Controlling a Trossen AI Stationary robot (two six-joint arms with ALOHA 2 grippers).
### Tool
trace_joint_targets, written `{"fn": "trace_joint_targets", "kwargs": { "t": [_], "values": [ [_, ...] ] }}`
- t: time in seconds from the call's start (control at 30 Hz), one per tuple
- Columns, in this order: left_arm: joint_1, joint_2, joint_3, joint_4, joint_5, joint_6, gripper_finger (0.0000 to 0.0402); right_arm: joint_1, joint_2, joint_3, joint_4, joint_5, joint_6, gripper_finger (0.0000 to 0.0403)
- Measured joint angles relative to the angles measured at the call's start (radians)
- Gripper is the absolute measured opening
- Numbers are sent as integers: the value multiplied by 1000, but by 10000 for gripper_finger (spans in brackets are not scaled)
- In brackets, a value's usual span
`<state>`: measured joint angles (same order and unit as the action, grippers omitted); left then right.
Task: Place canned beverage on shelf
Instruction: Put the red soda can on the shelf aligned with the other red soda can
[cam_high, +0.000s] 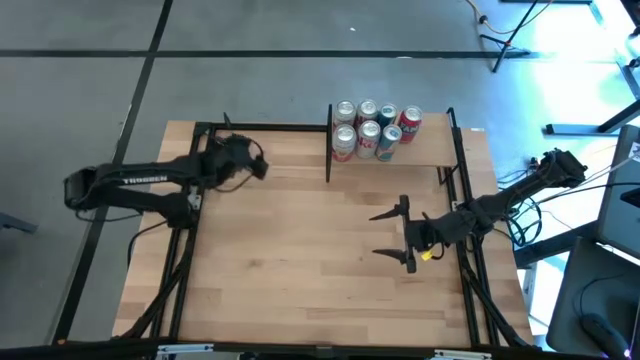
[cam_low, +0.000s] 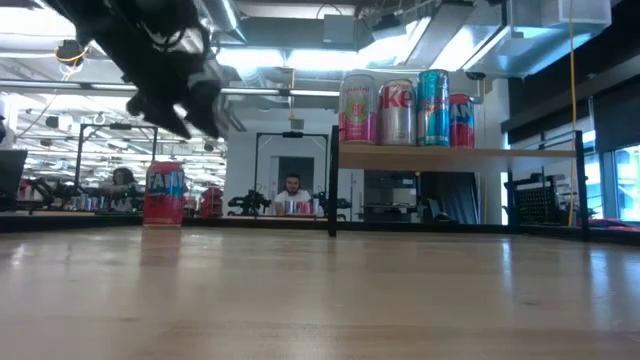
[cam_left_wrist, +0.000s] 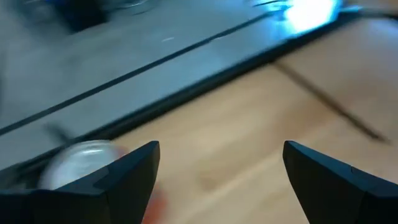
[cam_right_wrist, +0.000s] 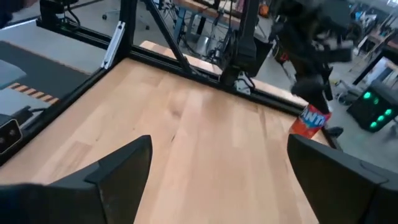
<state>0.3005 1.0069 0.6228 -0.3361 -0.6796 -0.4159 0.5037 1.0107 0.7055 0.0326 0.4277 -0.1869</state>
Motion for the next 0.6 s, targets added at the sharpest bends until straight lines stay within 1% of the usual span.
{"fn": "trace_joint_targets", "kwargs": {
  "t": [0.13,0.3,0.37,0.47,0.6],
  "values": [
    [139,1,0,-37,-32,2,329,-2,10,-10,31,-1,-46,358],
    [261,2,0,-57,-28,8,329,-2,18,-11,33,7,-61,358],
    [300,10,0,-58,1,13,329,-2,18,-11,35,5,-61,358],
    [345,31,-1,-61,72,20,329,-2,18,-11,35,-1,-61,358],
    [385,64,-1,-75,66,26,329,-2,18,-11,34,-1,-59,358]
  ]
}}
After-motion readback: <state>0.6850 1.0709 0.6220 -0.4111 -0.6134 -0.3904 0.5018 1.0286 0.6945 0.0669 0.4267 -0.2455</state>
